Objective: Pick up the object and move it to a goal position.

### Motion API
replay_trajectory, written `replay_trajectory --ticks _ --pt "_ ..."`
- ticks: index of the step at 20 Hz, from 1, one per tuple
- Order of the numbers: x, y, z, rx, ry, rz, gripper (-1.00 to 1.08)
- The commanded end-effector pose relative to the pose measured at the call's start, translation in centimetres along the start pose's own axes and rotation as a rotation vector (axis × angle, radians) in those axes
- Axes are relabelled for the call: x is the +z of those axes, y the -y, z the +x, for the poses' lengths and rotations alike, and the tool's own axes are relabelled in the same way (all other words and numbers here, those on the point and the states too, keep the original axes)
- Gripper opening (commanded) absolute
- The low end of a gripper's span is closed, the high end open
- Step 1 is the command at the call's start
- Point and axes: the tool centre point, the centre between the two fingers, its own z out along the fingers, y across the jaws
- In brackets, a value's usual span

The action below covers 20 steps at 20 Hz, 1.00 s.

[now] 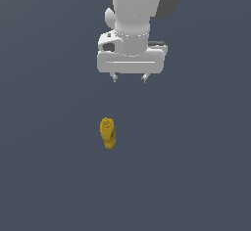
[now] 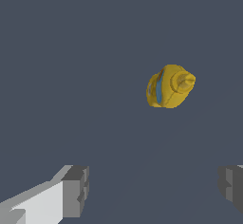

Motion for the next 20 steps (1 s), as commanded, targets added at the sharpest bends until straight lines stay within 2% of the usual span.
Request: replay_trajectory --ticks 1,11,20 --pt "0.8 -0.8 1.0 0.015 0.002 0.003 1.0" --pt "6.1 -5.6 6.0 0.097 0.012 0.012 1.0" --pt "9.4 -8.5 8.1 0.14 0.017 0.013 1.0"
